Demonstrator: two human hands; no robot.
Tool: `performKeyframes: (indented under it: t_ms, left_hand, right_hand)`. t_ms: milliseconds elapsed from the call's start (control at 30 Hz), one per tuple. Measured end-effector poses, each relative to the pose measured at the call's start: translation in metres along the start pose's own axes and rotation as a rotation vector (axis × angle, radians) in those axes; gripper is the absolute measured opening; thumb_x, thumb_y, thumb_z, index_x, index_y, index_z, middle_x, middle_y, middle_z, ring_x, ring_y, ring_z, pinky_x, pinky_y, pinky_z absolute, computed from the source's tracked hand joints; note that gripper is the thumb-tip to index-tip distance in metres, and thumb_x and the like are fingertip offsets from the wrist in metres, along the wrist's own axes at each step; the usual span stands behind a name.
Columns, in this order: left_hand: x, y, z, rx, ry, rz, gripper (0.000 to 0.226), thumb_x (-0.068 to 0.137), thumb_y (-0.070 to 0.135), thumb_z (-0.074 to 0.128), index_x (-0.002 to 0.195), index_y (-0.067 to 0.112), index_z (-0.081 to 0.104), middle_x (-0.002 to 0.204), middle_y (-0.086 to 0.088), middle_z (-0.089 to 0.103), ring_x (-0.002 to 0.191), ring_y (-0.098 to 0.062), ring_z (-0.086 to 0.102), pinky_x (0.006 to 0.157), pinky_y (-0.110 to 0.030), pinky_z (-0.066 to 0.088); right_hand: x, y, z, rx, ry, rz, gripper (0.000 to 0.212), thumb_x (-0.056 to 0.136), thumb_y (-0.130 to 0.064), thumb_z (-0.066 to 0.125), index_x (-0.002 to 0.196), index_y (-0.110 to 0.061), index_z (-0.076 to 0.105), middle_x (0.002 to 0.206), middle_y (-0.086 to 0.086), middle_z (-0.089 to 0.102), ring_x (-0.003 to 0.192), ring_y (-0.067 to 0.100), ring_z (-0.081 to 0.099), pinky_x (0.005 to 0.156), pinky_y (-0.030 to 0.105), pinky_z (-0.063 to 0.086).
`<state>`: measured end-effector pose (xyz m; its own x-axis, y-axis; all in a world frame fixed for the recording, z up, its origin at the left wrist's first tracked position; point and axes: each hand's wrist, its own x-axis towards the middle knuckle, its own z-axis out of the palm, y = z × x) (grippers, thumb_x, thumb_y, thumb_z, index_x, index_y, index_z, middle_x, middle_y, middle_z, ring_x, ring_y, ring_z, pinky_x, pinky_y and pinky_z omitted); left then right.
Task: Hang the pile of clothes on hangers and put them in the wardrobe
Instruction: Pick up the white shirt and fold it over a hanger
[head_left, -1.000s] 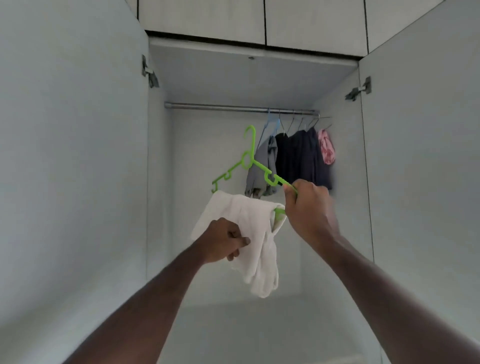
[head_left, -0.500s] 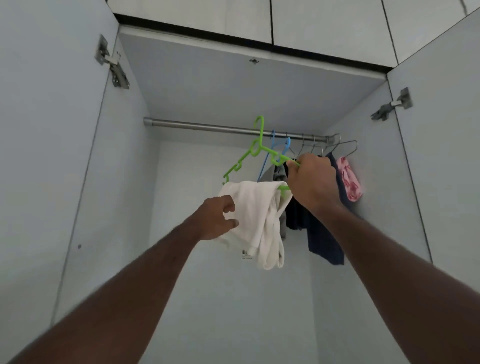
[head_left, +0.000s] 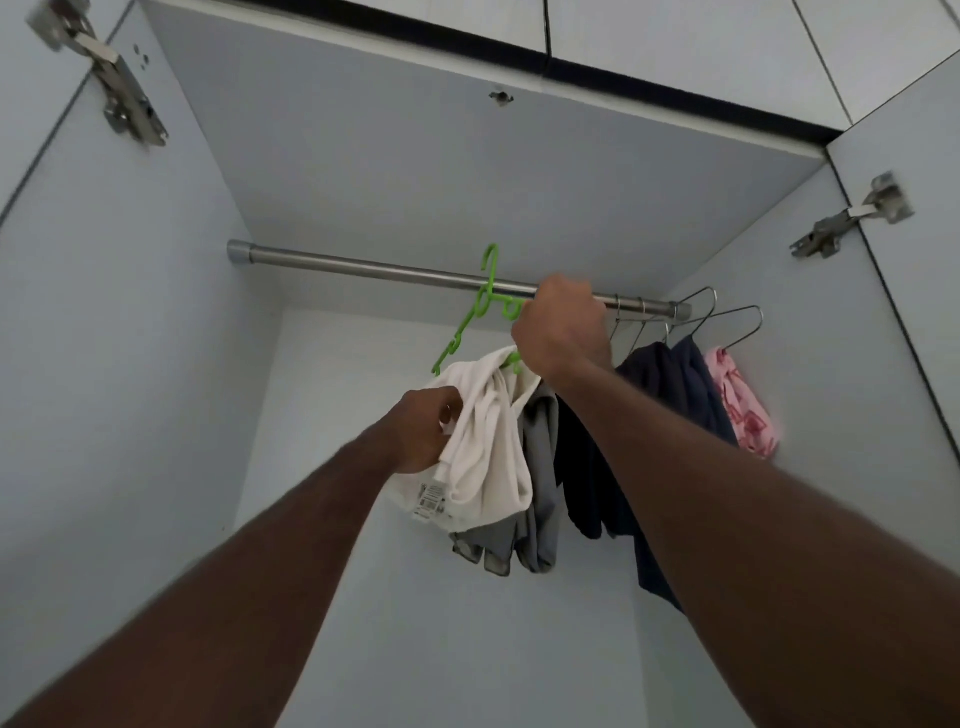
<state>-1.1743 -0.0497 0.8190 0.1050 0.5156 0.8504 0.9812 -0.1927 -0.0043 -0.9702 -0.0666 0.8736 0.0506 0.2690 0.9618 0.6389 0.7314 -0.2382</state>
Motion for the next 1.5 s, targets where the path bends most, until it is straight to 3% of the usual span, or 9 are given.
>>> performKeyframes:
  t_ms: [133, 233, 400, 600, 833, 1067, 1200, 1333, 1500]
  left_hand:
    - [0.013, -0.024, 0.005, -0.010, 0.021, 0.017, 0.015, 0.086, 0.010, 0.066, 0.100, 0.012, 0.064, 0.099, -0.003, 0.067, 0.088, -0.023, 0.063, 0.077, -0.028, 0.049]
    - [0.018, -0.042, 0.007, -0.017, 0.029, 0.019, 0.019, 0.083, 0.004, 0.063, 0.091, 0.019, 0.058, 0.097, -0.003, 0.066, 0.085, -0.023, 0.060, 0.068, -0.015, 0.042]
    - [0.023, -0.065, 0.004, -0.031, 0.049, -0.005, 0.023, 0.084, 0.012, 0.073, 0.088, 0.025, 0.054, 0.096, -0.001, 0.065, 0.086, -0.020, 0.059, 0.074, -0.025, 0.042]
    - [0.018, -0.084, 0.004, -0.066, 0.004, 0.008, 0.022, 0.085, 0.019, 0.076, 0.092, 0.024, 0.056, 0.097, 0.000, 0.063, 0.073, -0.008, 0.054, 0.065, -0.020, 0.041]
    - [0.008, -0.101, -0.002, -0.099, -0.010, -0.005, 0.022, 0.085, 0.023, 0.077, 0.096, 0.022, 0.058, 0.098, 0.000, 0.063, 0.074, -0.012, 0.056, 0.062, -0.021, 0.042]
    - [0.003, -0.100, 0.000, -0.123, -0.036, 0.016, 0.023, 0.084, 0.025, 0.077, 0.096, 0.023, 0.058, 0.096, 0.001, 0.062, 0.076, -0.013, 0.056, 0.064, -0.023, 0.043]
    - [0.000, -0.094, -0.001, -0.139, -0.033, 0.025, 0.022, 0.084, 0.024, 0.077, 0.095, 0.022, 0.058, 0.095, 0.000, 0.062, 0.074, -0.012, 0.055, 0.064, -0.023, 0.044]
    - [-0.003, -0.090, -0.001, -0.146, -0.045, 0.029, 0.022, 0.084, 0.023, 0.077, 0.095, 0.022, 0.057, 0.095, 0.000, 0.061, 0.073, -0.010, 0.054, 0.062, -0.021, 0.042]
    - [-0.004, -0.083, 0.001, -0.152, -0.050, 0.020, 0.022, 0.085, 0.022, 0.077, 0.098, 0.021, 0.059, 0.097, 0.000, 0.063, 0.075, -0.013, 0.057, 0.065, -0.022, 0.045]
  right_hand:
    - [0.010, -0.004, 0.021, -0.024, 0.049, 0.034, 0.018, 0.094, -0.009, 0.057, 0.110, -0.004, 0.065, 0.115, 0.017, 0.067, 0.111, 0.040, 0.064, 0.076, 0.038, 0.051]
    - [0.017, -0.005, 0.031, -0.054, 0.062, 0.039, 0.018, 0.094, -0.009, 0.056, 0.110, -0.005, 0.063, 0.113, 0.016, 0.066, 0.111, 0.040, 0.064, 0.076, 0.038, 0.050]
    - [0.018, -0.010, 0.040, -0.165, 0.093, 0.022, 0.018, 0.094, -0.006, 0.055, 0.109, -0.005, 0.065, 0.107, 0.016, 0.067, 0.105, 0.039, 0.066, 0.069, 0.037, 0.047]
    - [0.011, -0.017, 0.048, -0.356, 0.135, -0.018, 0.021, 0.096, -0.004, 0.049, 0.110, -0.005, 0.065, 0.097, 0.015, 0.065, 0.096, 0.037, 0.067, 0.062, 0.038, 0.044]
    - [0.013, -0.029, 0.049, -0.371, 0.116, -0.016, 0.025, 0.095, 0.001, 0.048, 0.114, -0.002, 0.063, 0.109, 0.019, 0.067, 0.102, 0.041, 0.066, 0.074, 0.045, 0.055]
    - [0.031, -0.041, 0.049, -0.372, 0.045, -0.009, 0.025, 0.096, 0.000, 0.050, 0.119, 0.000, 0.061, 0.118, 0.023, 0.065, 0.109, 0.043, 0.064, 0.085, 0.045, 0.055]
    - [0.027, -0.035, 0.053, -0.347, 0.040, 0.052, 0.024, 0.094, 0.000, 0.054, 0.117, -0.001, 0.064, 0.115, 0.022, 0.067, 0.107, 0.042, 0.065, 0.081, 0.045, 0.055]
    - [0.019, -0.022, 0.054, -0.358, 0.059, 0.073, 0.028, 0.096, 0.000, 0.045, 0.117, -0.001, 0.064, 0.113, 0.022, 0.067, 0.106, 0.043, 0.065, 0.080, 0.046, 0.055]
    - [0.021, -0.009, 0.053, -0.311, 0.066, 0.059, 0.023, 0.098, -0.009, 0.052, 0.116, 0.001, 0.063, 0.116, 0.024, 0.066, 0.110, 0.045, 0.063, 0.082, 0.041, 0.053]
